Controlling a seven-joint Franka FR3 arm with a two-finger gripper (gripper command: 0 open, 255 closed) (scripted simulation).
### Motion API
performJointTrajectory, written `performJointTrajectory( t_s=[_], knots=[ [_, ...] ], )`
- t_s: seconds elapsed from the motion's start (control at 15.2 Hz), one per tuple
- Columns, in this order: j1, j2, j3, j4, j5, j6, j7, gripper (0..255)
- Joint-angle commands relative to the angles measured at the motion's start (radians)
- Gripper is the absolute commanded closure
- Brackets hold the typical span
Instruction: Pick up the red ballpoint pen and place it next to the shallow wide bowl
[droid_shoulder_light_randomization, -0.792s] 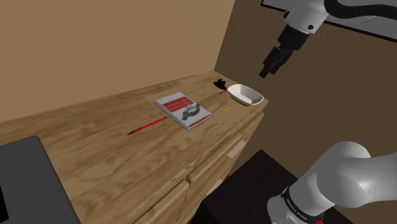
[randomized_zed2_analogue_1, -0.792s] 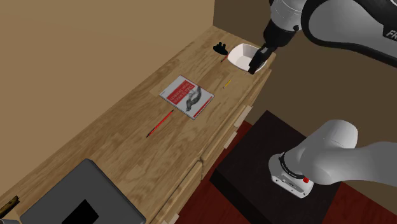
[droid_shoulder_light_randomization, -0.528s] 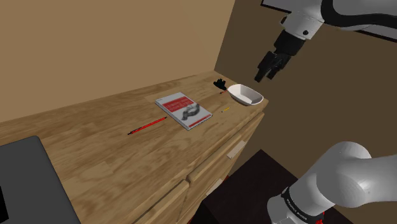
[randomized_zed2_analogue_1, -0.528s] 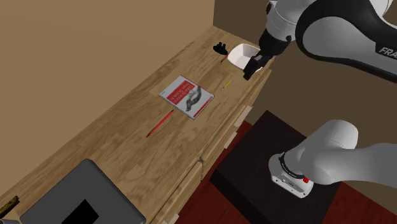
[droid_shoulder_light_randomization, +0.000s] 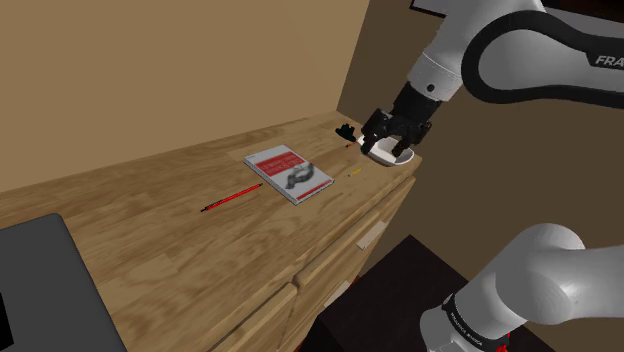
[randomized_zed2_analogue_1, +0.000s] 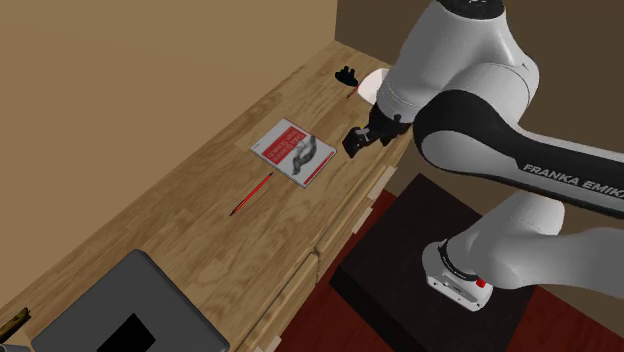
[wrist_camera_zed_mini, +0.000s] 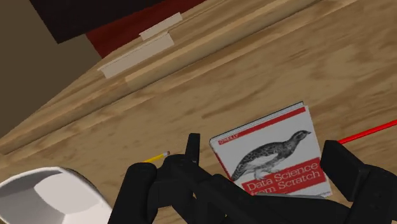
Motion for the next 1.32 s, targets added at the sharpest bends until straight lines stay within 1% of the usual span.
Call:
performJointTrajectory(
  t_s=[0.0, 0.2, 0.4, 0.59, 0.79, 0.92, 1.06, 1.12, 1.19, 1.25],
  knots=[
    [-0.010, 0.017, 0.064, -0.021, 0.036, 0.057, 0.121, 0],
    [-0.034, 0.071, 0.164, -0.031, 0.079, 0.149, 0.290, 0],
    [-0.073, 0.148, 0.270, -0.018, 0.104, 0.242, 0.464, 0],
    [-0.134, 0.243, 0.384, 0.016, 0.102, 0.331, 0.646, 0],
    [-0.223, 0.353, 0.509, 0.070, 0.060, 0.413, 0.845, 0],
    [-0.300, 0.436, 0.603, 0.116, 0.002, 0.459, 0.992, 0],
    [-0.395, 0.530, 0.708, 0.169, -0.093, 0.497, 1.160, 0],
    [-0.450, 0.585, 0.767, 0.198, -0.160, 0.511, 1.255, 0],
    [-0.509, 0.648, 0.831, 0.231, -0.246, 0.519, 1.363, 0],
    [-0.565, 0.728, 0.893, 0.267, -0.362, 0.518, 1.490, 0]
  ],
)
